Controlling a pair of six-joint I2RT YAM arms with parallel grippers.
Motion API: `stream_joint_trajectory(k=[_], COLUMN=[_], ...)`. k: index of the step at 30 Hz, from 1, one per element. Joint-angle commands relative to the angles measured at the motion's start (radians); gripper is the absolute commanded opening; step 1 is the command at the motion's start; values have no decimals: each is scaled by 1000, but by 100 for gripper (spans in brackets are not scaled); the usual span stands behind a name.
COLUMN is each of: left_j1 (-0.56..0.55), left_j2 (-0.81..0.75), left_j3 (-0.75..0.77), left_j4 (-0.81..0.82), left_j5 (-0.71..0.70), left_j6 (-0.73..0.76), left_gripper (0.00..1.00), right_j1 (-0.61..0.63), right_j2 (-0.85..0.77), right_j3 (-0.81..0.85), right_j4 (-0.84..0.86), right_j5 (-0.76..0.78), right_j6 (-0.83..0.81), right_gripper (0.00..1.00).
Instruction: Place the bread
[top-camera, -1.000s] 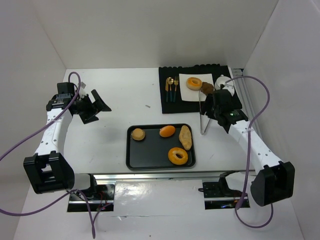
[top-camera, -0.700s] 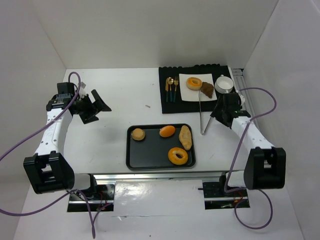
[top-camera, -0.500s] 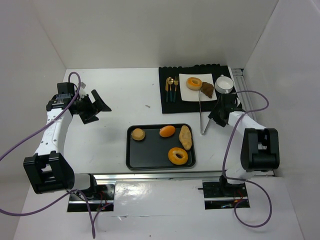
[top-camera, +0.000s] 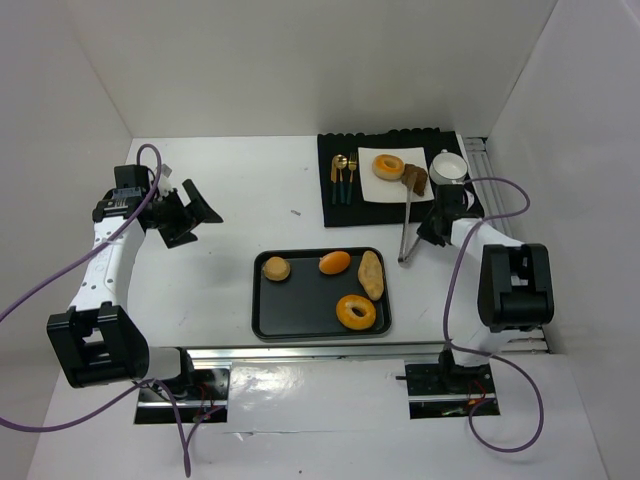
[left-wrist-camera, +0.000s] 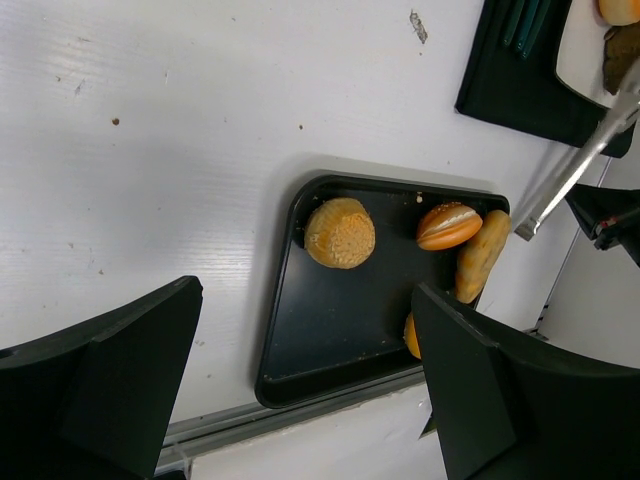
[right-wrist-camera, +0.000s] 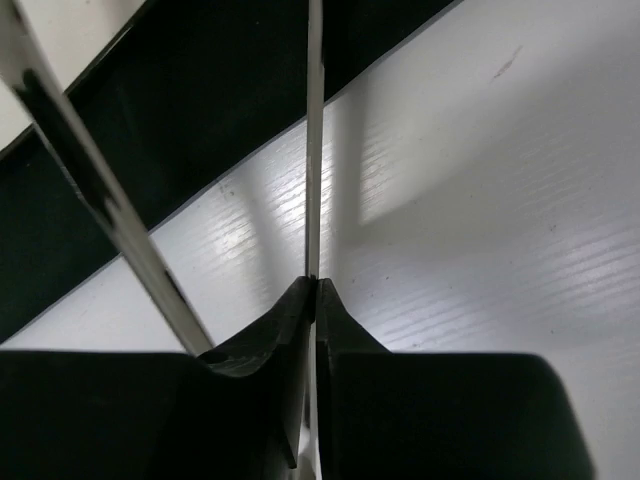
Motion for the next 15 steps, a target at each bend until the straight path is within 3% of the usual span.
stream_joint_trajectory(k=[1, 4, 9, 15], left_j1=[3, 3, 3, 3], left_j2=[-20, -20, -20, -20], left_j3=[1, 1, 1, 1], left_j4=[17, 17, 17, 17], left_j5=[6, 6, 15, 15], left_j6=[11, 11, 11, 11], left_gripper=[100, 100, 100, 100], right_j1=[24, 35, 55, 84], right_j2=[-87, -130, -205, -297], right_j3=[28, 19, -1, -44], right_j4=[0, -24, -90, -248], right_j5=[58, 58, 58, 171], right_j6=[-15, -37, -46, -66], right_gripper=[9, 0, 0, 0])
